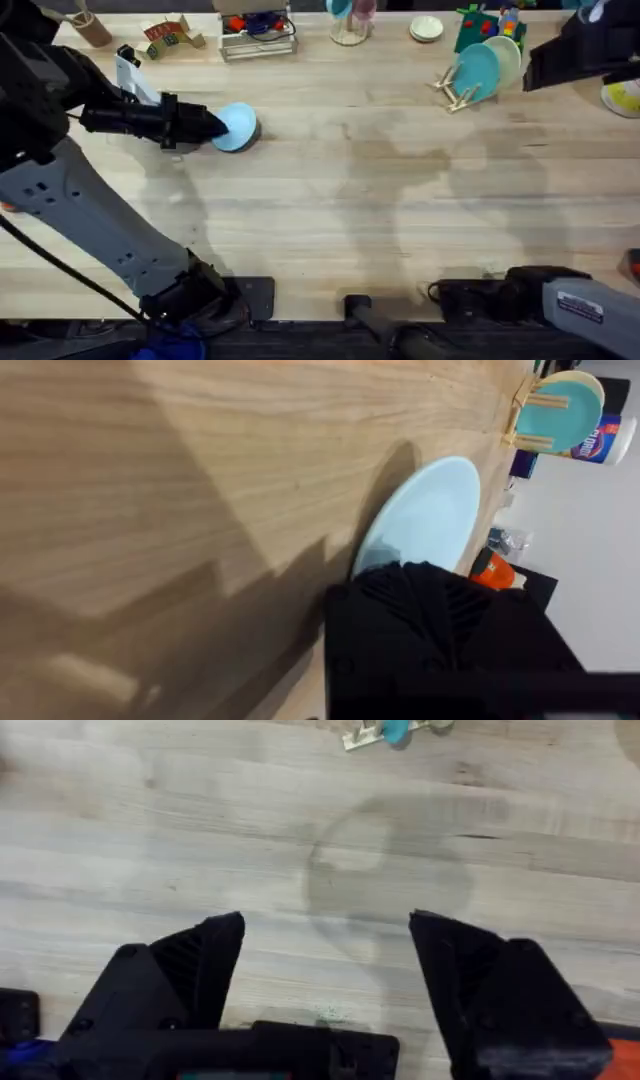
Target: Pick up the plates from the table one by one and place each into a slot on the dish rack.
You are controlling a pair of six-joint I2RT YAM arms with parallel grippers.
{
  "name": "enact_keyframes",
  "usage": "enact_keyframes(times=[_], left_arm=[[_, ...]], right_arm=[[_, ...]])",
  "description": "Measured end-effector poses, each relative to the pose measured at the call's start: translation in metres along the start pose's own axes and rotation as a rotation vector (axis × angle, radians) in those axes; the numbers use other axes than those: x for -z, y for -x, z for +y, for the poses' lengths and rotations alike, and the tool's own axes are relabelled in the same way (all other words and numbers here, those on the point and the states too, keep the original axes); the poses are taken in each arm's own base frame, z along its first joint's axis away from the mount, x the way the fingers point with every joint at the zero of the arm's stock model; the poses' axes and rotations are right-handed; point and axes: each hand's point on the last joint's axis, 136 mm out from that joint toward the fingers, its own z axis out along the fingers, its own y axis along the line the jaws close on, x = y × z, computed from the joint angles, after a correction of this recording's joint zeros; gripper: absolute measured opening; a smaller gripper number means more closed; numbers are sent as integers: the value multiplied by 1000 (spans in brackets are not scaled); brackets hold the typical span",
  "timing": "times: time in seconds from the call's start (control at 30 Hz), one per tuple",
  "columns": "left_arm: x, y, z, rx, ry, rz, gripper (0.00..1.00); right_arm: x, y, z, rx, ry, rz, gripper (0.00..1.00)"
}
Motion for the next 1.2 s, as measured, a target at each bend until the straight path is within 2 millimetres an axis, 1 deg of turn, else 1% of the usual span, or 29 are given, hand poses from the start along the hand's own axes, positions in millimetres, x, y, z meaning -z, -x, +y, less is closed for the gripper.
enact_keyframes(times=[0.27,0.37,0.5,0.6,0.9,1.03,1.2], left_arm=[[0,0,0,0,0,0,41],[0,0,0,0,0,0,41],[0,0,0,0,0,0,41],[0,0,0,0,0,0,41],[0,0,0,0,0,0,41],[0,0,0,0,0,0,41],[0,0,0,0,0,0,41]], right_arm=[[0,0,0,-11,3,0,994],[0,1,5,-17,30,-4,994],[-1,5,17,-23,98,-14,995],[-5,14,28,-43,170,-20,995],[-32,41,55,-158,360,24,993],[-40,51,66,-164,422,28,994],[-49,60,84,-133,470,34,994]])
